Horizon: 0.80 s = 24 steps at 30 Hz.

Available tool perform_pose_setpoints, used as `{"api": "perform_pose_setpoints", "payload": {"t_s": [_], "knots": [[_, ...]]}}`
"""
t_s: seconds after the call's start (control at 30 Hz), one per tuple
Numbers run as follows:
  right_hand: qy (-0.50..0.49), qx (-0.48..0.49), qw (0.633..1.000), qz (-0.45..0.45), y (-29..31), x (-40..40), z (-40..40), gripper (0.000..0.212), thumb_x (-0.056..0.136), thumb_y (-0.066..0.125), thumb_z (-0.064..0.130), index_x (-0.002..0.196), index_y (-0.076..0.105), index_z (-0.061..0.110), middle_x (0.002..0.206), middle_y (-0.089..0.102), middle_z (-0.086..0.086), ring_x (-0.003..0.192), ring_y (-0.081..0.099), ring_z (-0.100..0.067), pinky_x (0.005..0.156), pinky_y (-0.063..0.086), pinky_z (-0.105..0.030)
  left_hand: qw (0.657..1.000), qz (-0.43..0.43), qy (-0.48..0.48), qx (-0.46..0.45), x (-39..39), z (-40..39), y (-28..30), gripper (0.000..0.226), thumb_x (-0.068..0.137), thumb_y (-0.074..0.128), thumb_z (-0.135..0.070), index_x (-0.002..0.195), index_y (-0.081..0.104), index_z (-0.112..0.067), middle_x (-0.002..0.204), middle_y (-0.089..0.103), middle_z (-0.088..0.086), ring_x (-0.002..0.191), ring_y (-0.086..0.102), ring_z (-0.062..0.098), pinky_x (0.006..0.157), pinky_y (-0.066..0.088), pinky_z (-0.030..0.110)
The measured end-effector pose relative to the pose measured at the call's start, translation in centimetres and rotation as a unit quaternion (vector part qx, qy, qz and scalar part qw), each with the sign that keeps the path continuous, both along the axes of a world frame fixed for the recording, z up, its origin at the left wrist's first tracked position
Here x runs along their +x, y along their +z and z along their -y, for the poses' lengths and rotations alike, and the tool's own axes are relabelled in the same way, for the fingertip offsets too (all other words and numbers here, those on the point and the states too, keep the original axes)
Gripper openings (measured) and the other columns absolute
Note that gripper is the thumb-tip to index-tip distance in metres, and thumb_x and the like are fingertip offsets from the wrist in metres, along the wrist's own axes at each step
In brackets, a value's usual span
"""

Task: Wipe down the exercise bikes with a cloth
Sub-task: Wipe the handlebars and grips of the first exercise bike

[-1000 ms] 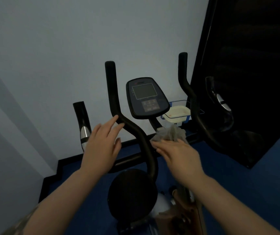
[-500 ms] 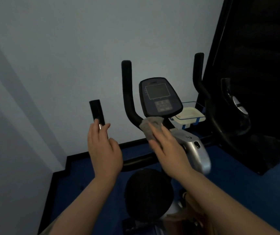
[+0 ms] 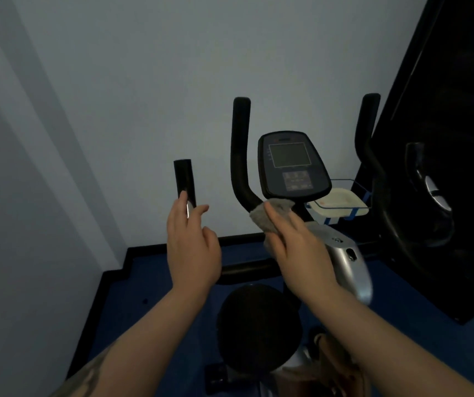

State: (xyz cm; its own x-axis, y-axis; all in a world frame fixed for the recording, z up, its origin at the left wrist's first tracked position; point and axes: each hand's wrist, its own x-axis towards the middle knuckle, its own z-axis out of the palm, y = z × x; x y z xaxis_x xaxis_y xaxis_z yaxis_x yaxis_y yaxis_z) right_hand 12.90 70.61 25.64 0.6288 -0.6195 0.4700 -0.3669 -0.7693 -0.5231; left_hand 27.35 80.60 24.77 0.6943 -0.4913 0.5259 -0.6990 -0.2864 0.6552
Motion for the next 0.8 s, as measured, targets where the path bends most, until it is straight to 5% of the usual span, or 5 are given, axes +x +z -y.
{"api": "perform_pose_setpoints", "payload": {"t_s": [0.17, 0.47, 0.57, 0.63, 0.8], "knots": [[0.01, 0.064, 0.998, 0.025, 3.2, 5.0, 2.4, 0.045, 0.102, 0.043, 0.028, 0.147, 0.039, 0.025, 0.143, 0.048, -0.005, 0.126, 0.047, -0.018, 0.098, 0.039, -0.029, 1.0, 0.008, 0.003, 0.018, -0.1, -0.2, 0.1, 0.032, 0.092, 0.048, 0.002, 0.118, 0.062, -0.012, 0.159, 0.022, 0.002, 0.145, 0.02, 0.017, 0.106, 0.025, 0.024], [0.013, -0.04, 0.999, 0.008, 5.0, 3.8, 4.3, 0.029, 0.1, 0.049, 0.028, 0.125, 0.062, 0.029, 0.098, 0.069, -0.003, 0.089, 0.064, -0.019, 0.066, 0.042, -0.029, 1.0, 0.005, 0.016, -0.01, -0.2, 0.1, 0.0, 0.032, 0.09, 0.046, 0.005, 0.106, 0.066, -0.015, 0.158, 0.024, -0.001, 0.146, 0.019, 0.014, 0.105, 0.027, 0.023], [0.032, 0.025, 0.996, 0.082, 7.4, 8.4, 4.9, 0.04, 0.101, 0.046, 0.027, 0.141, 0.047, 0.029, 0.127, 0.06, -0.004, 0.107, 0.057, -0.016, 0.084, 0.043, -0.027, 1.0, 0.02, 0.018, 0.002, -0.1, 0.0, 0.2, 0.03, 0.09, 0.047, 0.004, 0.104, 0.066, -0.015, 0.159, 0.023, -0.002, 0.146, 0.018, 0.013, 0.102, 0.015, 0.005], [0.025, -0.005, 1.0, 0.013, 6.6, 10.3, 3.7, 0.048, 0.102, 0.042, 0.027, 0.149, 0.032, 0.028, 0.147, 0.039, -0.01, 0.118, 0.052, -0.025, 0.094, 0.045, -0.037, 0.999, 0.029, 0.013, 0.007, 0.0, -0.1, 0.1, 0.03, 0.09, 0.047, 0.004, 0.104, 0.066, -0.014, 0.159, 0.023, -0.001, 0.146, 0.018, 0.015, 0.096, 0.007, -0.006], [0.032, -0.103, 0.99, -0.095, 4.3, 7.0, 2.6, 0.043, 0.102, 0.042, 0.026, 0.144, 0.042, 0.032, 0.143, 0.042, -0.01, 0.106, 0.057, -0.027, 0.078, 0.045, -0.033, 1.0, 0.027, 0.012, -0.004, 0.2, 0.1, 0.0, 0.031, 0.087, 0.049, 0.008, 0.1, 0.067, -0.014, 0.158, 0.025, 0.001, 0.145, 0.021, 0.017, 0.093, 0.008, -0.009]]}}
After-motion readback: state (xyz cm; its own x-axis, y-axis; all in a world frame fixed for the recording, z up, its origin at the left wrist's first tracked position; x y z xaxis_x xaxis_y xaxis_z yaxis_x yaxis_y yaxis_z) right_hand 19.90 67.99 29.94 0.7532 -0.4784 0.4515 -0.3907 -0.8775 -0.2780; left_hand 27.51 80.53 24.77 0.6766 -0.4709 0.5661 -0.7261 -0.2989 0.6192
